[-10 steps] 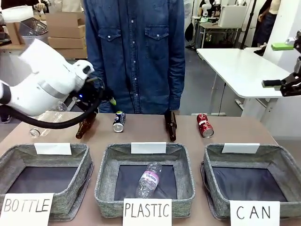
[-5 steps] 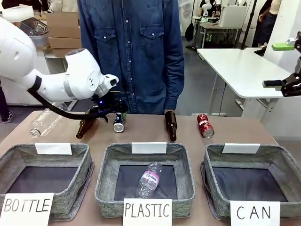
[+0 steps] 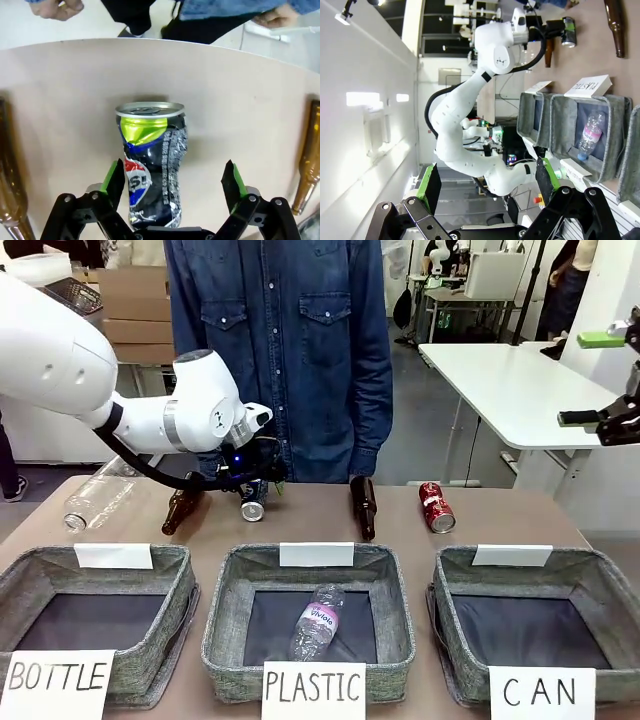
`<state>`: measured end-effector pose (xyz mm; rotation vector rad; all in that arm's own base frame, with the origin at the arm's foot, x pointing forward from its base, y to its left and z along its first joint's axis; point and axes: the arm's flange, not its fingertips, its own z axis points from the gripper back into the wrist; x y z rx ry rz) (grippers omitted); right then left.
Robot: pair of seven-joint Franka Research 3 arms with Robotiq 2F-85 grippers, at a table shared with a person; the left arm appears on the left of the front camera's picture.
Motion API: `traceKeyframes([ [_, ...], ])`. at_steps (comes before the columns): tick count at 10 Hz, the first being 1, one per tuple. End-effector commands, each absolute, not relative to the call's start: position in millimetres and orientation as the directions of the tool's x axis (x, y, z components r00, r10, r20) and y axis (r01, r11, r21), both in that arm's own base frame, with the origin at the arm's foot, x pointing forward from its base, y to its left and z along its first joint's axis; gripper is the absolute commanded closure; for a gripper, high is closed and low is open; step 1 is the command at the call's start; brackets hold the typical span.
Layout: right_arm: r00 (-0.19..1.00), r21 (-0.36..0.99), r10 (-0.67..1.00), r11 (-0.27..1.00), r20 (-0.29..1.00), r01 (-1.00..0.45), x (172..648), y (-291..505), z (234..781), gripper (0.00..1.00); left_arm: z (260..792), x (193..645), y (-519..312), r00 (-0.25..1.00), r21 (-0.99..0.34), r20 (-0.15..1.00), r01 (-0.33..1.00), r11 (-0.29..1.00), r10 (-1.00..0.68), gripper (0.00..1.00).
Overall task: Sort the can waste into the basket.
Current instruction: Pick up the can waste from the table and place it in the right Fabric basket.
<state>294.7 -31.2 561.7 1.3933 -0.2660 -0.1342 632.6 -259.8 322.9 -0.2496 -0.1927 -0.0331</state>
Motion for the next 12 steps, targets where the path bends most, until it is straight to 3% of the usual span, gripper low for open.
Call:
traceKeyframes([
  [1,0.96,0.984,-0.252,0.157,0.123,-0.085,297.6,-29.6,563.8,0.0,326.0,636.7,-263.1,0.981,-0.168,0.193,0.009,0.986,0.024,0.48],
  [2,0.96,0.984,-0.252,0.157,0.123,-0.085,297.6,-29.6,563.8,0.0,326.7,635.9,-262.3,0.982,-0.165,0.189,0.006,0.986,0.025,0.6],
  [3,0.96,0.984,-0.252,0.157,0.123,-0.085,297.6,-29.6,563.8,0.0,327.7,634.8,-261.3,0.981,-0.163,0.192,0.004,0.987,0.028,1.0],
  [5,0.96,0.984,-0.252,0.157,0.123,-0.085,297.6,-29.6,563.8,0.0,330.6,632.4,-259.5,0.98,-0.165,0.196,-0.001,0.986,0.034,1.0],
  [6,0.96,0.984,-0.252,0.157,0.123,-0.085,297.6,-29.6,563.8,0.0,331.2,631.0,-258.7,0.979,-0.163,0.199,-0.001,0.987,0.034,0.86],
  [8,0.96,0.984,-0.252,0.157,0.123,-0.085,297.6,-29.6,563.8,0.0,331.3,630.0,-257.0,0.979,-0.16,0.199,-0.006,0.987,0.039,1.0],
  [12,0.96,0.984,-0.252,0.157,0.123,-0.085,297.6,-29.6,563.8,0.0,335.7,629.9,-253.3,0.981,-0.176,0.181,-0.039,0.984,0.071,1.0],
])
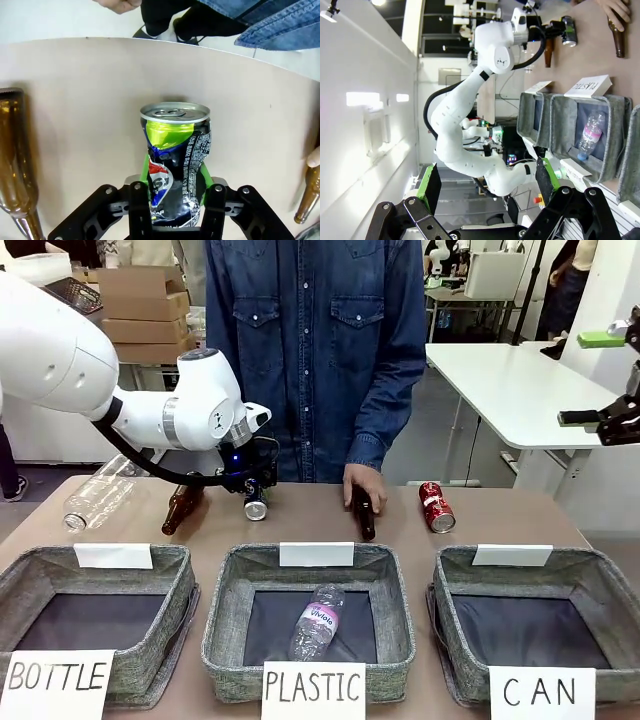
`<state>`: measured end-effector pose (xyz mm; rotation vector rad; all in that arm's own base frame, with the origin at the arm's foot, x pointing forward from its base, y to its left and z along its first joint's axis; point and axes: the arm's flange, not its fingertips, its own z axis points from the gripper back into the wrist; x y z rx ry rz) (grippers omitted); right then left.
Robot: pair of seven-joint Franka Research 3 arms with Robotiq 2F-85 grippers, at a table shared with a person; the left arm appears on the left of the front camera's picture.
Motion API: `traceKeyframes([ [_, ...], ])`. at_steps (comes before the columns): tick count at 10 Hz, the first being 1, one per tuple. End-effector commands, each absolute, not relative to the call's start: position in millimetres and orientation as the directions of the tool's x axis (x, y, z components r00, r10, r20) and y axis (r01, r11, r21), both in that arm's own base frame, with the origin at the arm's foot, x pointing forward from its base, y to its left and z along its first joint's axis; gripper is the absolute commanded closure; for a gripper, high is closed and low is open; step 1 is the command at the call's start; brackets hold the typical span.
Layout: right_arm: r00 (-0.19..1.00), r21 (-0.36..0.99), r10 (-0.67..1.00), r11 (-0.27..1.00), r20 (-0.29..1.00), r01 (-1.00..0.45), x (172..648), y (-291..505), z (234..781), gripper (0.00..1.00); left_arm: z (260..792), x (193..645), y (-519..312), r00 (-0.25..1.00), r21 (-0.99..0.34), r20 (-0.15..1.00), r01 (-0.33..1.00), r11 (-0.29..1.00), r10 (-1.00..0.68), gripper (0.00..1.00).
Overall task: Sort the can waste into the basket.
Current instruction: Pick up the can waste from the table and place it in the right Fabric basket.
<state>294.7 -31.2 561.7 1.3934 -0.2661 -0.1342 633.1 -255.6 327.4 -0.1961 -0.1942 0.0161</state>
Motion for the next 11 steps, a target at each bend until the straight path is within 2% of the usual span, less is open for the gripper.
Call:
traceKeyframes([
  [1,0.96,0.984,-0.252,0.157,0.123,-0.085,298,-30,564,0.0,353,622,-246,0.987,-0.227,0.129,-0.061,0.972,0.092,1.0],
  [2,0.96,0.984,-0.252,0.157,0.123,-0.085,298,-30,564,0.0,391,603,-229,0.996,-0.276,0.063,-0.037,0.96,0.056,1.0],
  [3,0.96,0.984,-0.252,0.157,0.123,-0.085,298,-30,564,0.0,443,567,-200,0.999,-0.338,0.036,0.02,0.941,-0.009,1.0],
  [5,0.96,0.984,-0.252,0.157,0.123,-0.085,298,-30,564,0.0,515,485,-142,0.988,-0.462,0.018,0.144,0.875,-0.153,1.0],
  [7,0.96,0.984,-0.252,0.157,0.123,-0.085,298,-30,564,0.0,557,391,-94,0.964,-0.523,0.095,0.259,0.812,-0.247,1.0],
  [8,0.96,0.984,-0.252,0.157,0.123,-0.085,298,-30,564,0.0,574,349,-72,0.935,-0.58,0.141,0.344,0.739,-0.325,1.0],
  [11,0.96,0.984,-0.252,0.157,0.123,-0.085,298,-30,564,0.0,614,256,13,0.862,-0.566,0.323,0.506,0.651,-0.39,1.0],
])
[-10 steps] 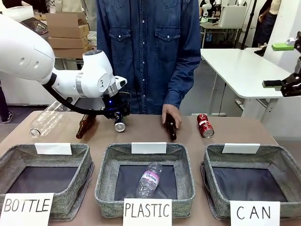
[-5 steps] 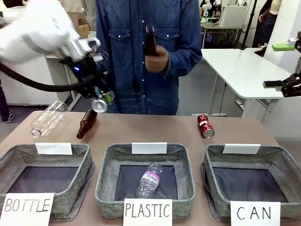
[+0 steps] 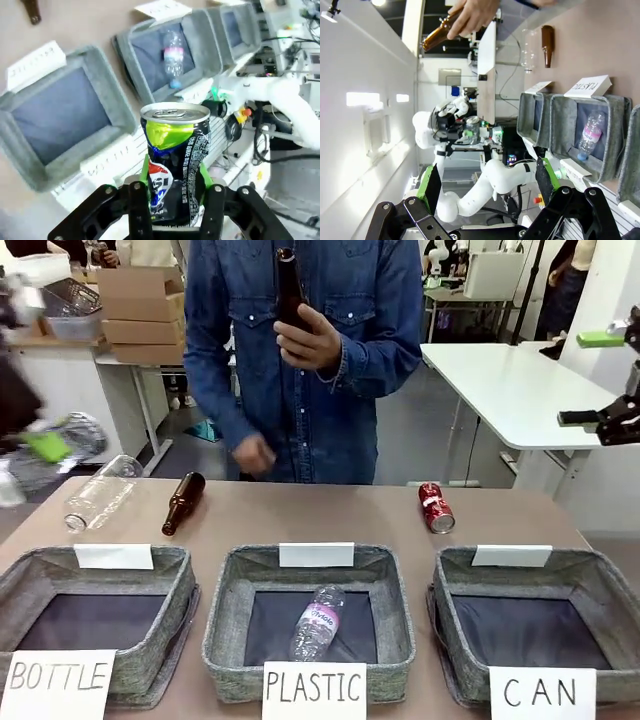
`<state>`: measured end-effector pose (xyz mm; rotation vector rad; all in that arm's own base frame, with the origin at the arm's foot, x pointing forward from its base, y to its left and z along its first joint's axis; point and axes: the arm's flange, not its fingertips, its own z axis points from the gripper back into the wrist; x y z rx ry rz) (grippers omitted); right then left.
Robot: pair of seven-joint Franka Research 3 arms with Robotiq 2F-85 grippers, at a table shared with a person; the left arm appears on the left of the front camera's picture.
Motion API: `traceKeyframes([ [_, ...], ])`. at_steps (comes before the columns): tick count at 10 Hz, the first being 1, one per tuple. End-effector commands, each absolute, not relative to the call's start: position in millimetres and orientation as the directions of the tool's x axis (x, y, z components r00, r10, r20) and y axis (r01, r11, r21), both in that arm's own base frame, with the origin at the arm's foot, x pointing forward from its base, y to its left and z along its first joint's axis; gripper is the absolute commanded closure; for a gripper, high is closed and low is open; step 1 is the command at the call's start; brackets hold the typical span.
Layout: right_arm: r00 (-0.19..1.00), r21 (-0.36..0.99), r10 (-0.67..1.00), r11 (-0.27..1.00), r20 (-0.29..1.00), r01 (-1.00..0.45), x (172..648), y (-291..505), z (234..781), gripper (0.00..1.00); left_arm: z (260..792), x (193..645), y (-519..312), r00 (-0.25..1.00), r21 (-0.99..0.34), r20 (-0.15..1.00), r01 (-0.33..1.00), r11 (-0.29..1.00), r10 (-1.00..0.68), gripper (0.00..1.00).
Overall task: Sort the can waste into the basket.
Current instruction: Pick up the can waste from the table and place it in the right Fabric basket.
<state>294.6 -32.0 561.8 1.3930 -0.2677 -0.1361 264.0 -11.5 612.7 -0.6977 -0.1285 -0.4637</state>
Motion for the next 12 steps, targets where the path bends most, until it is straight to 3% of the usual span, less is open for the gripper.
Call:
traceKeyframes([
  [1,0.96,0.984,-0.252,0.157,0.123,-0.085,298,-30,564,0.0,622,244,44,0.843,-0.602,0.42,0.536,0.592,-0.335,1.0],
  [2,0.96,0.984,-0.252,0.157,0.123,-0.085,298,-30,564,0.0,613,264,-11,0.891,-0.589,0.266,0.452,0.67,-0.368,1.0],
  [5,0.96,0.984,-0.252,0.157,0.123,-0.085,298,-30,564,0.0,613,264,-11,0.891,-0.589,0.266,0.452,0.67,-0.368,1.0],
  [6,0.96,0.984,-0.252,0.157,0.123,-0.085,298,-30,564,0.0,614,253,0,0.88,-0.585,0.29,0.475,0.658,-0.376,0.62],
  [7,0.96,0.984,-0.252,0.157,0.123,-0.085,298,-30,564,0.0,607,260,-36,0.784,-0.506,0.349,0.619,0.601,-0.513,0.62],
  [8,0.96,0.984,-0.252,0.157,0.123,-0.085,298,-30,564,0.0,609,262,-46,0.74,-0.503,0.383,0.669,0.547,-0.553,0.62],
  [9,0.96,0.984,-0.252,0.157,0.123,-0.085,298,-30,564,0.0,617,265,-19,0.771,-0.526,0.368,0.633,0.568,-0.519,0.62],
  [10,0.96,0.984,-0.252,0.157,0.123,-0.085,298,-30,564,0.0,640,260,38,0.781,-0.606,0.389,0.616,0.503,-0.488,0.62],
  [12,0.96,0.984,-0.252,0.157,0.123,-0.085,298,-30,564,0.0,694,225,200,0.85,-0.688,0.511,0.493,0.533,-0.126,0.62],
])
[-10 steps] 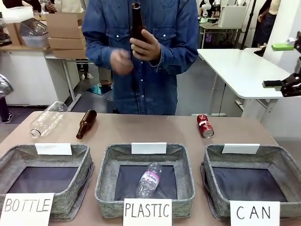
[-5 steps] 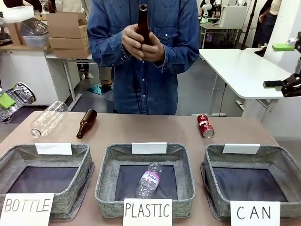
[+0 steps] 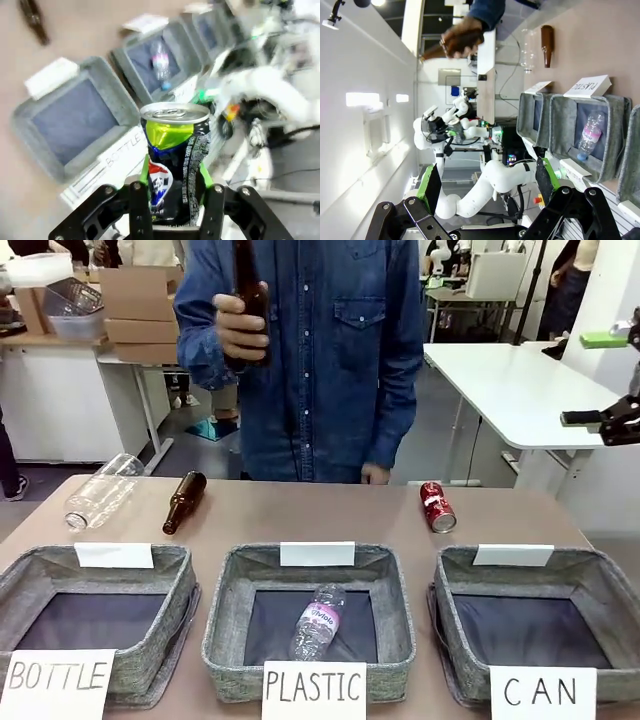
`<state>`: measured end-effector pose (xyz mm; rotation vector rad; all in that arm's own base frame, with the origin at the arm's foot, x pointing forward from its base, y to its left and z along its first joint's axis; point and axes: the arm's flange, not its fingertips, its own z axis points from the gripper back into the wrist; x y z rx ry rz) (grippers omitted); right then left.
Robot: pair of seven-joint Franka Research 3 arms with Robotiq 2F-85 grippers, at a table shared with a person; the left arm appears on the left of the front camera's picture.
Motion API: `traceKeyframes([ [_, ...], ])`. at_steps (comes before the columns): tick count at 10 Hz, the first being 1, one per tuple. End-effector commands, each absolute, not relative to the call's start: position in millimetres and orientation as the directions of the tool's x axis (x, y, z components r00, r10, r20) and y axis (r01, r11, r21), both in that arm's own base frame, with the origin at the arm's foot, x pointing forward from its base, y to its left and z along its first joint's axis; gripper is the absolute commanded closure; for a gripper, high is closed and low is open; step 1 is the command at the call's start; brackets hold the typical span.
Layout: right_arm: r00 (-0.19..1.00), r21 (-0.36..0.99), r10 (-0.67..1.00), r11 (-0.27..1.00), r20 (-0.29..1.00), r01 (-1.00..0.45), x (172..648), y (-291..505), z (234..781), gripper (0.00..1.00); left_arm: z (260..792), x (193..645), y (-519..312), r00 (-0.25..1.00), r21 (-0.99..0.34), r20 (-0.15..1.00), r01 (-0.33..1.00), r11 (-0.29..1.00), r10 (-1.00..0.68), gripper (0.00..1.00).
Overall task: Sort the can waste into the basket.
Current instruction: Pick up the can waste from the table and place it in the right Fabric basket.
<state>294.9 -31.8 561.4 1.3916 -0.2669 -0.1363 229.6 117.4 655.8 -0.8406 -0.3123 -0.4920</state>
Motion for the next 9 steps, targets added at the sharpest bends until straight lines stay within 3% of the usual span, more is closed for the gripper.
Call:
traceKeyframes([
  [1,0.96,0.984,-0.252,0.157,0.123,-0.085,298,-30,564,0.0,712,191,267,0.807,-0.727,0.581,0.458,0.511,0.105,0.62],
  [3,0.96,0.984,-0.252,0.157,0.123,-0.085,298,-30,564,0.0,713,142,330,0.721,-0.77,0.609,0.435,0.467,0.331,0.62],
  [9,0.96,0.984,-0.252,0.157,0.123,-0.085,298,-30,564,0.0,696,164,323,0.773,-0.804,0.556,0.407,0.433,0.306,0.62],
])
